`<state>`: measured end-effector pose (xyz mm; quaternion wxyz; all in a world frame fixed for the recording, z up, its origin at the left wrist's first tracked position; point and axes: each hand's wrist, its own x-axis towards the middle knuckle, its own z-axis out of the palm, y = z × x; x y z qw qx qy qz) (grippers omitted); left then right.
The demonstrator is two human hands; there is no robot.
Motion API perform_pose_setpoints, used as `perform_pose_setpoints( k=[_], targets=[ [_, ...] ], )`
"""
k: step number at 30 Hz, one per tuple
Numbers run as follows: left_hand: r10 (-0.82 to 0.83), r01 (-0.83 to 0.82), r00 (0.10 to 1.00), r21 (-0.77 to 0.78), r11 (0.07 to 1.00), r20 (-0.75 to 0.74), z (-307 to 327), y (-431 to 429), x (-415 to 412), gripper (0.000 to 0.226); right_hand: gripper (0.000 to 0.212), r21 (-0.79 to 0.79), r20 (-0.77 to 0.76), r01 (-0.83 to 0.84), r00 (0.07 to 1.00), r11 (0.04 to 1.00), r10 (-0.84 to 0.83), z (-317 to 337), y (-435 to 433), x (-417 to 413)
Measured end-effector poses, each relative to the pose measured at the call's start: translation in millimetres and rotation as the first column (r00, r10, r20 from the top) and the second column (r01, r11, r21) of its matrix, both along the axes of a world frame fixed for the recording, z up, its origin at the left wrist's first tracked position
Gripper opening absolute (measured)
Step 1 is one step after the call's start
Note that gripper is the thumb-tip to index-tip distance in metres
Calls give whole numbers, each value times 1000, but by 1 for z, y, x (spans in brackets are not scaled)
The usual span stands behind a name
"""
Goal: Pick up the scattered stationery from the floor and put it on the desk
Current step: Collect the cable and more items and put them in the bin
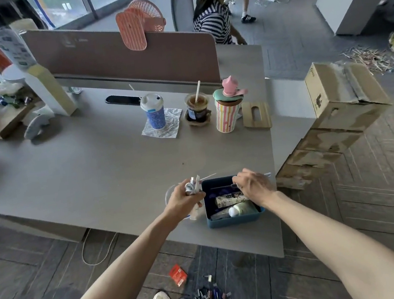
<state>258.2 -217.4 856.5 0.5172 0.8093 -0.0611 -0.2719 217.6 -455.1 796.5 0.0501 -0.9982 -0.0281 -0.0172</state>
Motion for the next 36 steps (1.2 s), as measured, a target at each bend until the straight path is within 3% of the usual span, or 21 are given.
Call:
perform_pose_setpoints(
  k=[4, 6, 10, 14, 19, 22, 25, 29, 33, 36],
  targets=[
    [-18, 18, 1000, -1, 1000, -4, -1, 2, 1, 24, 3, 16, -31, -49, 998, 999, 50, 0, -1, -1],
    [-31, 31, 1000, 5, 1000, -1, 0, 0, 1, 22, 18, 64, -61, -36, 997, 997, 39, 4, -3, -4],
    [-64, 64, 998, -16, 998, -21, 8, -10, 0, 15, 29, 172, -53, 106, 994, 979, -98, 24, -3, -14],
    [-107, 103, 992, -58, 993, -73, 11, -23, -1, 16, 37, 298, -235, 226, 959, 927, -158, 49, -5, -18],
    [-101, 97, 992, -56, 994, -72, 8, -24, -2, 15, 45, 293, -461, 133, 887, 947, 19, 53, 3, -14],
    [-74, 73, 996, -27, 997, -40, 4, -14, -1, 11, 56, 148, -548, 25, 834, 989, 61, 50, 12, -2],
    [-44, 43, 998, -28, 999, -54, -4, 1, 4, 22, 51, 74, -510, -47, 857, 996, 78, 46, 20, 11],
    [-31, 27, 998, -71, 997, -50, -6, 17, 5, 27, 55, 123, -357, -105, 923, 987, 143, 35, 25, 18],
    [-65, 63, 997, -85, 994, -30, -4, 16, 6, 23, 32, 155, -148, -38, 987, 987, 61, 37, 19, 6],
    [-97, 96, 995, -83, 992, -3, 2, -5, 3, 17, 23, 199, -131, 18, 991, 980, 8, 47, 6, -9]
  ],
)
